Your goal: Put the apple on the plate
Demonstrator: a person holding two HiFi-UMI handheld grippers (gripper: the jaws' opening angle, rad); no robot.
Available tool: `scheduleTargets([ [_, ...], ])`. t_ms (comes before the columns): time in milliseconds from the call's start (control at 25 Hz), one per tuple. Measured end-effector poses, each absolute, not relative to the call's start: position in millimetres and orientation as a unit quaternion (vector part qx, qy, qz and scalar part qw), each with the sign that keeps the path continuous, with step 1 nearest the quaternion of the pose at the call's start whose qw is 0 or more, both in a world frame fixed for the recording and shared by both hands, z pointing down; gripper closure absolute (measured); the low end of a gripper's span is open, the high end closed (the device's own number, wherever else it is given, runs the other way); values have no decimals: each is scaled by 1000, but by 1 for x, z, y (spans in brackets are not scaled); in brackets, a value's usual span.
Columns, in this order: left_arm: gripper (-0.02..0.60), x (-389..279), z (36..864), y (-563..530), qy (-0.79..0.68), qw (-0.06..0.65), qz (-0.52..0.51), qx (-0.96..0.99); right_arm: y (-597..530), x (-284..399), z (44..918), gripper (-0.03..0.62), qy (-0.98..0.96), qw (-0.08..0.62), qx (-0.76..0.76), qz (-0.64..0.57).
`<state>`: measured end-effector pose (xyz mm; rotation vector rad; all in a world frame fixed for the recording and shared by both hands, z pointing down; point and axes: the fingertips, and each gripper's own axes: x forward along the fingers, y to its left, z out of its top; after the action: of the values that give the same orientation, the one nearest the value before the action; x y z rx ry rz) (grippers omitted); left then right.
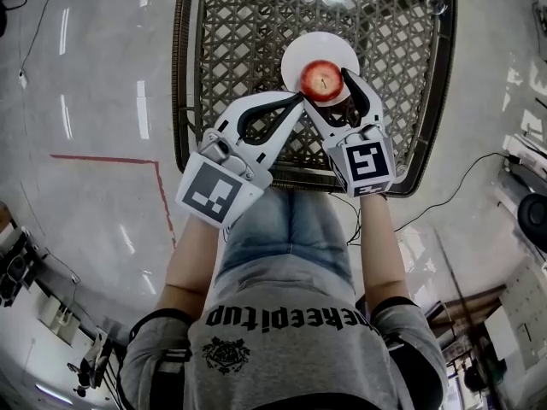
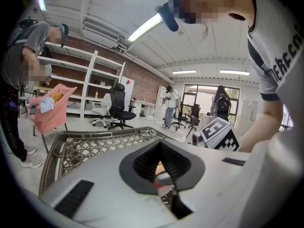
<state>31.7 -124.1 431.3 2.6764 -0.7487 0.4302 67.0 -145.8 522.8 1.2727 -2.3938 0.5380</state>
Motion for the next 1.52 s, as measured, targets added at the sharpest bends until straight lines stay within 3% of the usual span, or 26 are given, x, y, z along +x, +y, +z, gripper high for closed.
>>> scheduleTargets([
  [40,560,32,430,-124,-263,163,150,939,-145,66,520,261,-853,186,449,191],
  [240,560,34,423,-120,-263,158,145,941,-140,62,506,287,-861,181,440,180],
  [880,560,50,380,-104,-251,134,121,951,-123,75,443,587,-864,167,452,145],
  [1520,560,73,324,-79,-219,100,104,965,-94,94,350,599,-862,115,480,112],
])
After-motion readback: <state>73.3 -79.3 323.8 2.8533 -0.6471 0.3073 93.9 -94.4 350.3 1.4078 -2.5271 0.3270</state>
